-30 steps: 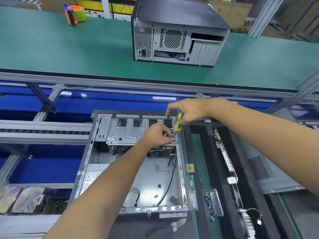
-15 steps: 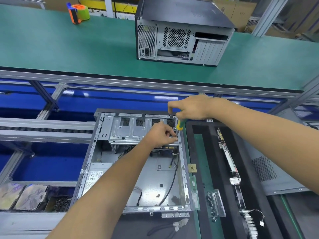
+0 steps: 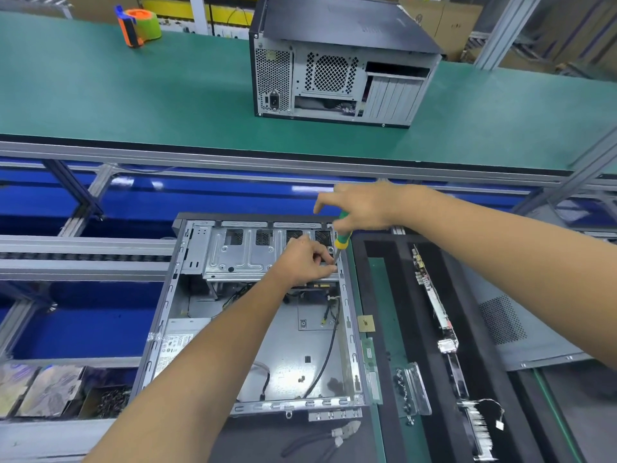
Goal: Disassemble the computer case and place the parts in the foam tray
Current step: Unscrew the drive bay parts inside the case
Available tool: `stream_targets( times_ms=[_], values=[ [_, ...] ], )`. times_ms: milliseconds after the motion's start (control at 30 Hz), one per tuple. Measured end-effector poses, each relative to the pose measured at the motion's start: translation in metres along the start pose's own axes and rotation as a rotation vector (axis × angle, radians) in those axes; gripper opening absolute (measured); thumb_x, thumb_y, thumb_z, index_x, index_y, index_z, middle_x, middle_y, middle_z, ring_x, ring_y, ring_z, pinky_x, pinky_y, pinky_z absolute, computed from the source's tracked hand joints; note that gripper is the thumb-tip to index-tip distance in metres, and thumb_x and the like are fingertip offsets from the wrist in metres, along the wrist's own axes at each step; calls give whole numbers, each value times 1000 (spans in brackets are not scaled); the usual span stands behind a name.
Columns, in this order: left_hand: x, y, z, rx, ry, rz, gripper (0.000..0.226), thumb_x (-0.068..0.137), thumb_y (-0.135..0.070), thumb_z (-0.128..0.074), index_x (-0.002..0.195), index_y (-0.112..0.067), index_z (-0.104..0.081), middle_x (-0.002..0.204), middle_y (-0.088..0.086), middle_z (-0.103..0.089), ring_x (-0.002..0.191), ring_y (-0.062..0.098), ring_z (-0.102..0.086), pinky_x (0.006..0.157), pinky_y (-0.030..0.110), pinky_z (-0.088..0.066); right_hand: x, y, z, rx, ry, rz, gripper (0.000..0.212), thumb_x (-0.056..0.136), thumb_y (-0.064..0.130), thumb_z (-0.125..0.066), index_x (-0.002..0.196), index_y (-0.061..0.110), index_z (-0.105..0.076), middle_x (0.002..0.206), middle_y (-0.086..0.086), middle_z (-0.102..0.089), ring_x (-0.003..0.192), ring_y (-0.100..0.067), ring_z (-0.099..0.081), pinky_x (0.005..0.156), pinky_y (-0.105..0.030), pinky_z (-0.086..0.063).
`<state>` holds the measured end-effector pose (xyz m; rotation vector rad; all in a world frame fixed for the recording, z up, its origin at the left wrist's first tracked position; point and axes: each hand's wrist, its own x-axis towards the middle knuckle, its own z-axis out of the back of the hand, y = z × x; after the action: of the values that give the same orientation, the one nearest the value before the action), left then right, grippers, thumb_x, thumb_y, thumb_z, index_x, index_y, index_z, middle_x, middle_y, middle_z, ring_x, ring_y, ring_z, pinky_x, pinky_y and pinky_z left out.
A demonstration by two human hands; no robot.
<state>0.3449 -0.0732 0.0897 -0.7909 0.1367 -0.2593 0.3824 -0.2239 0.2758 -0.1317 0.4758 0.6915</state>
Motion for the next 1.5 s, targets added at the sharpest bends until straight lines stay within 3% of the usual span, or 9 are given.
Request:
stream_targets(
  times_ms=[200, 400, 500, 667, 833, 1000, 1133, 1300, 1500],
  values=[
    [-1, -1, 0, -4, -4, -10, 12, 82, -38, -83, 75, -35, -73, 59, -10, -61, 86, 14, -55, 95, 34, -43, -2, -2, 1, 11, 48, 49, 32, 92, 22, -53, 118, 36, -44, 98, -1, -50, 68, -24, -49, 57, -38, -34],
    [-2, -2, 1, -1, 6, -29, 15, 84, -37, -81, 75, -38, -70, 55, -14, -54, 81, 4, -44, 93, 37, -41, -1, -6, -1, -167, -40, 29, 14, 99, 36, -39, 113, 36, -42, 76, 4, -55, 66, -19, -48, 56, -36, -29],
    [-1, -1, 1, 19, 18, -31, 15, 84, -38, -81, 75, -38, -69, 56, -14, -55, 87, 9, -44, 101, 40, -40, -1, -7, -4, -101, -15, 51, 42, 86, 30, -57, 122, 43, -40, 88, 6, -51, 69, -21, -56, 57, -35, -33],
    [-1, -1, 0, 16, 6, -30, 16, 84, -37, -81, 74, -39, -69, 55, -14, -54, 88, 10, -45, 101, 42, -42, 1, -15, -8, -136, -57, 15, 11, 95, 36, -43, 106, 40, -41, 78, 4, -59, 71, -23, -53, 60, -38, -36],
    [-1, 0, 0, 19, 12, -38, 16, 84, -38, -80, 75, -40, -67, 57, -14, -55, 88, 12, -47, 105, 42, -40, -2, -14, -14, 8, -66, 52, 42, 88, 32, -62, 125, 41, -44, 94, 7, -52, 79, -22, -57, 67, -42, -47],
    [0, 0, 0, 13, 16, -44, 23, 84, -35, -80, 70, -42, -63, 55, -13, -54, 83, 13, -46, 108, 43, -37, 1, -18, -12, -414, -140, -8, 14, 102, 38, -36, 108, 28, -43, 69, 1, -50, 59, -20, -46, 52, -32, -29],
    [0, 3, -3, 14, 11, -50, 17, 86, -36, -80, 75, -38, -67, 56, -14, -54, 89, 13, -47, 108, 39, -32, 1, -15, -16, -25, -109, 96, 46, 79, 16, -62, 115, 38, -45, 89, 7, -45, 75, -24, -55, 53, -33, -32],
    [1, 4, -4, 0, 2, -43, 15, 86, -36, -78, 75, -38, -68, 54, -14, -51, 85, 10, -50, 107, 36, -28, 1, -13, -17, -179, -184, 63, 17, 93, 42, -54, 101, 29, -48, 73, 7, -51, 73, -23, -52, 54, -34, -30],
    [2, 6, -6, -5, -3, -43, 12, 85, -39, -79, 78, -34, -71, 57, -14, -53, 89, 8, -43, 93, 31, -27, 0, 0, -23, 16, -170, 118, 21, 72, 16, -66, 78, 34, -60, 90, 9, -49, 78, -8, -52, 55, -28, -29]
  ],
)
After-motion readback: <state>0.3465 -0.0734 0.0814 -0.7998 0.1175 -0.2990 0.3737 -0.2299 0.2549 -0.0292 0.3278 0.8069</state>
